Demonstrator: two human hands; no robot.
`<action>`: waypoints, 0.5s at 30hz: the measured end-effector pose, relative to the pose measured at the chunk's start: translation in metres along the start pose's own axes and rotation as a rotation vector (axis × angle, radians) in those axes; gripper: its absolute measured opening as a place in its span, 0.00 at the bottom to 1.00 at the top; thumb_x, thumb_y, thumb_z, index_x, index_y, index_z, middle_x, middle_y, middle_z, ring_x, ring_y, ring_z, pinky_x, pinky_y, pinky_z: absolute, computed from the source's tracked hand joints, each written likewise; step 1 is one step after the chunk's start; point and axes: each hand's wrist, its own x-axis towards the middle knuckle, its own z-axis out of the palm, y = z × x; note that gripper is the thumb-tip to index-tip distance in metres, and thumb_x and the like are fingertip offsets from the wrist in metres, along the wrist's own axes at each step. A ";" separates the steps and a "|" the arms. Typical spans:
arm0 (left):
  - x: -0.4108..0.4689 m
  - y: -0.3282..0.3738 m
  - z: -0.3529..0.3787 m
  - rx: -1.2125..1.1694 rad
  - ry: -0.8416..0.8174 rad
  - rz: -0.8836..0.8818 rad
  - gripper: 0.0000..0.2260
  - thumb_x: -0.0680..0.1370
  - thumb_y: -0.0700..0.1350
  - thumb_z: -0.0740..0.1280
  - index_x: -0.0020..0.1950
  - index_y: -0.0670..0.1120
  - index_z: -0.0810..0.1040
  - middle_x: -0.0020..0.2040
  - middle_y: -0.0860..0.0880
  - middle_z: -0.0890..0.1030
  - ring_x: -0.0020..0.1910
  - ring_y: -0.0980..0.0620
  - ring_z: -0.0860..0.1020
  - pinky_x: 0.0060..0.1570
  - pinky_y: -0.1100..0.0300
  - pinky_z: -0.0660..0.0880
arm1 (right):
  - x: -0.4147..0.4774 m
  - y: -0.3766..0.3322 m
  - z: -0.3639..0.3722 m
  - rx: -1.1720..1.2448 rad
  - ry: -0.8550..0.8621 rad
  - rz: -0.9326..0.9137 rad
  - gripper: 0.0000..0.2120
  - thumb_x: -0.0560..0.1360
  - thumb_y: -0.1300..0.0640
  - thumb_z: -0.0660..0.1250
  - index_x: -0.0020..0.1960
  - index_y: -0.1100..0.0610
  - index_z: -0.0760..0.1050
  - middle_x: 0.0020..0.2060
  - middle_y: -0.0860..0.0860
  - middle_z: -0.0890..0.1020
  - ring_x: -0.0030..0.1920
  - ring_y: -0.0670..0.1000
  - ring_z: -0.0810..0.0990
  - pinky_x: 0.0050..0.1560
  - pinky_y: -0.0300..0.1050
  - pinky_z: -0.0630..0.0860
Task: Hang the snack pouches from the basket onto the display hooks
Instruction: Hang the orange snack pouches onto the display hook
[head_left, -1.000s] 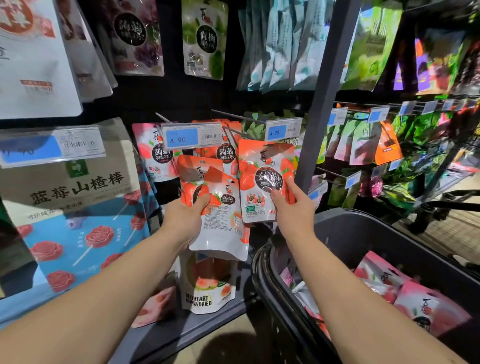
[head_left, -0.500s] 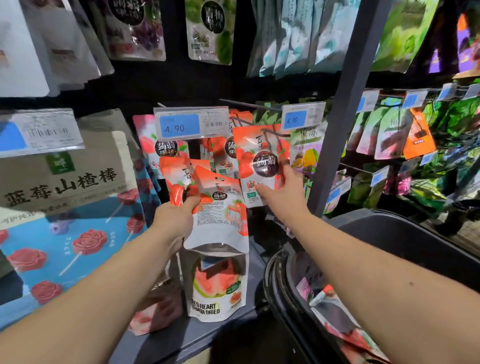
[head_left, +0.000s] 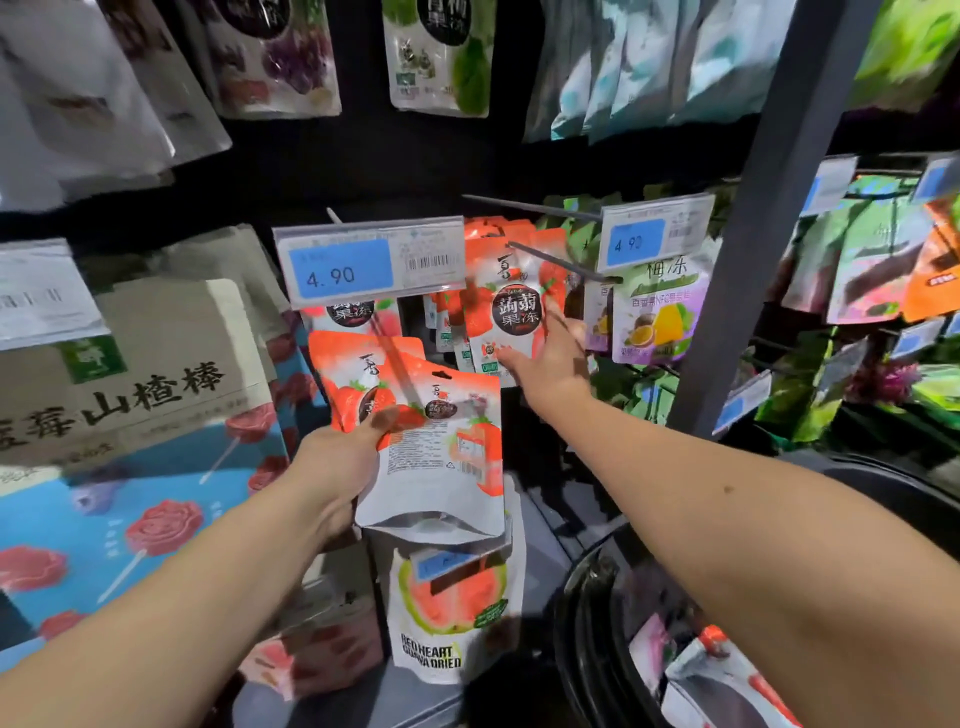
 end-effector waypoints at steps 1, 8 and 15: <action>0.004 -0.003 0.001 -0.016 -0.003 -0.003 0.36 0.62 0.68 0.78 0.53 0.39 0.80 0.48 0.39 0.86 0.46 0.35 0.84 0.50 0.36 0.81 | 0.003 -0.002 0.004 0.012 -0.006 0.001 0.44 0.73 0.49 0.77 0.81 0.45 0.57 0.70 0.50 0.64 0.67 0.55 0.74 0.72 0.50 0.66; -0.006 0.000 0.005 -0.031 -0.062 -0.046 0.21 0.77 0.57 0.73 0.49 0.37 0.81 0.38 0.41 0.85 0.37 0.39 0.84 0.42 0.41 0.82 | 0.018 -0.013 0.024 -0.091 0.043 -0.012 0.45 0.73 0.48 0.78 0.82 0.46 0.55 0.70 0.54 0.66 0.66 0.58 0.75 0.66 0.57 0.72; 0.000 -0.002 0.000 -0.016 -0.037 -0.052 0.27 0.74 0.61 0.74 0.48 0.35 0.80 0.37 0.38 0.85 0.34 0.40 0.85 0.37 0.49 0.84 | 0.031 -0.015 0.013 -0.123 -0.049 0.001 0.46 0.73 0.43 0.76 0.82 0.46 0.54 0.73 0.59 0.67 0.74 0.60 0.67 0.75 0.55 0.65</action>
